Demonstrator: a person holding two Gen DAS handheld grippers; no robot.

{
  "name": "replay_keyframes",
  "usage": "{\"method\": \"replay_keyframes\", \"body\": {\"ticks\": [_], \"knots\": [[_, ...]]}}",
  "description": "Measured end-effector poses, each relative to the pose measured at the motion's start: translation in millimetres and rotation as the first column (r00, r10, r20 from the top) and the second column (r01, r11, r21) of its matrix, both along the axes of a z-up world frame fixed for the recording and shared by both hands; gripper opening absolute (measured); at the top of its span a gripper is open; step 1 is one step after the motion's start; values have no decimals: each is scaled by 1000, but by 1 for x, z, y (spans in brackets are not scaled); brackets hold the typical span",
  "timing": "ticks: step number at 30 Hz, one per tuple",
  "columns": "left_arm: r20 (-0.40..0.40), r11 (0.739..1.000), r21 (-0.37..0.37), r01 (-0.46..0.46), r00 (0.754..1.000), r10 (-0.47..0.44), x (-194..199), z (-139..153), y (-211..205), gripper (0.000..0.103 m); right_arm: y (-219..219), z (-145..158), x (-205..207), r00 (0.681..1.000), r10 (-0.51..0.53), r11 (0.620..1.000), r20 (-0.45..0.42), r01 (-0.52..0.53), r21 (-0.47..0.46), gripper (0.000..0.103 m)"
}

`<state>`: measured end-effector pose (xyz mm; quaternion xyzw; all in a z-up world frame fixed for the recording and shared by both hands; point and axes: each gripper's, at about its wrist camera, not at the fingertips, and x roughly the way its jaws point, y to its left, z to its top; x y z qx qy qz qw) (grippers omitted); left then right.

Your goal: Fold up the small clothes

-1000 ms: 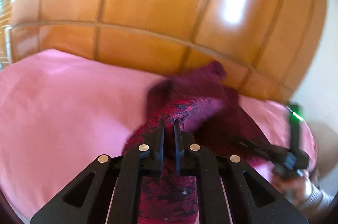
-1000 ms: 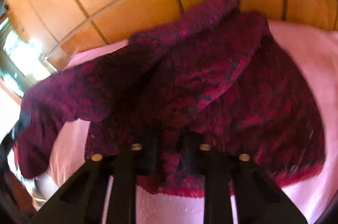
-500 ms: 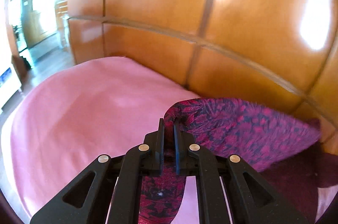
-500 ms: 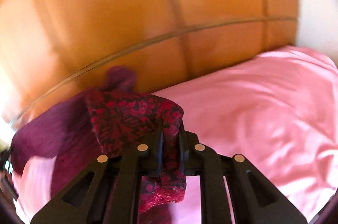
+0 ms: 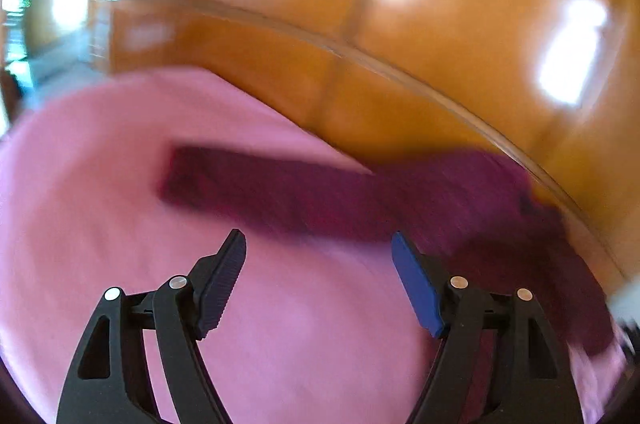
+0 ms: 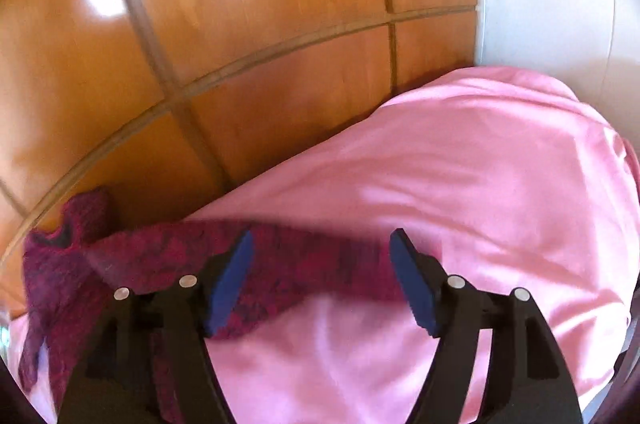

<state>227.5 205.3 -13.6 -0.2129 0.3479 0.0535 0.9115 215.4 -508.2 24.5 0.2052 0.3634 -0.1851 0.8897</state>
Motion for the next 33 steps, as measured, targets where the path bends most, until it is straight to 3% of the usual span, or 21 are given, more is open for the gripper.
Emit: {"method": "replay_keyframes", "body": {"ticks": [3, 5, 9, 11, 12, 14, 17, 21, 28, 33], "knots": [[-43, 986, -97, 135, 989, -140, -20, -29, -25, 74, 33, -9, -34, 989, 150, 985, 6, -150, 87, 71], [-71, 956, -209, 207, 971, -226, -35, -54, -42, 74, 61, -29, -51, 964, 267, 943, -10, -260, 206, 71], [-82, 906, -346, 244, 954, -288, -49, -81, -63, 74, 106, -73, -68, 921, 384, 874, -67, -340, 346, 67], [-79, 882, -391, 265, 945, -319, -53, -84, -77, 68, 119, -88, -69, 907, 414, 849, -83, -351, 396, 57], [-88, 881, -386, 275, 939, -332, -52, -84, -84, 57, 125, -93, -69, 902, 425, 835, -79, -357, 418, 53], [-102, 878, -371, 303, 926, -363, -53, -84, -98, 39, 131, -94, -69, 901, 429, 824, -67, -360, 437, 35], [-109, 888, -317, 332, 918, -382, -47, -81, -116, 13, 141, -77, -71, 897, 437, 827, -63, -373, 420, 19], [-78, 904, -258, 342, 925, -372, -57, -63, -117, 9, 139, -50, -82, 895, 445, 841, -29, -407, 357, 13], [-9, 886, -227, 405, 909, -417, -105, -19, -103, 8, 137, 12, -136, 860, 510, 833, 30, -502, 235, 11], [-37, 877, -242, 415, 899, -436, -159, -20, -99, 8, 140, 2, -186, 842, 539, 822, -29, -518, 238, 11]]}}
